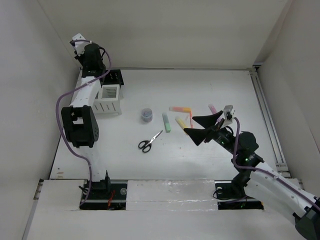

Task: Sort the stationery into containers
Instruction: Place the stationery into the container

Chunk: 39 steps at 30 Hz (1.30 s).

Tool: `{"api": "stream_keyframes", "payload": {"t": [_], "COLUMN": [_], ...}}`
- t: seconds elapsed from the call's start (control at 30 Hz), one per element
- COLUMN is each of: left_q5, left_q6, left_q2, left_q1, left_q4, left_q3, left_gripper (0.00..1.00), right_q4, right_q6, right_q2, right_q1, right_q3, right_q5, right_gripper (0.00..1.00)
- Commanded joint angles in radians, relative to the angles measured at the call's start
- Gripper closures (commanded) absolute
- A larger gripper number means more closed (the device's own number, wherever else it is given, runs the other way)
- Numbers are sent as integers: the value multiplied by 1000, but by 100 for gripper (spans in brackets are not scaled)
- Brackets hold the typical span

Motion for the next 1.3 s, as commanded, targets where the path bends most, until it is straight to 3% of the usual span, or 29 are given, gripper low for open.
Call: {"api": "stream_keyframes", "payload": {"t": [0.0,0.47,0.87,1.07,1.27], "left_q5": [14,9,27,3,3], "left_q6": [37,-1,-32,-32,-32], "left_q2": [33,148,106,83,27], "left_q1": [-1,-1,-30,-41,-41], "left_q4": [89,209,241,241,241], "left_q3": [-6,-110,-207,-207,-216], "left_gripper": [100,100,100,63,47], "right_q4": [22,22,32,41,60], "right_q6": [-32,-43,-43,-33,-24], "right_q2": [9,52,70,70,80], "right_q1": [-7,-7,-7,-7,-7], "right_q3": [2,-18,-28,-28,-28], "right_q5": [-20,-29,-29,-29,-29], "right_gripper": [3,3,3,3,3]}}
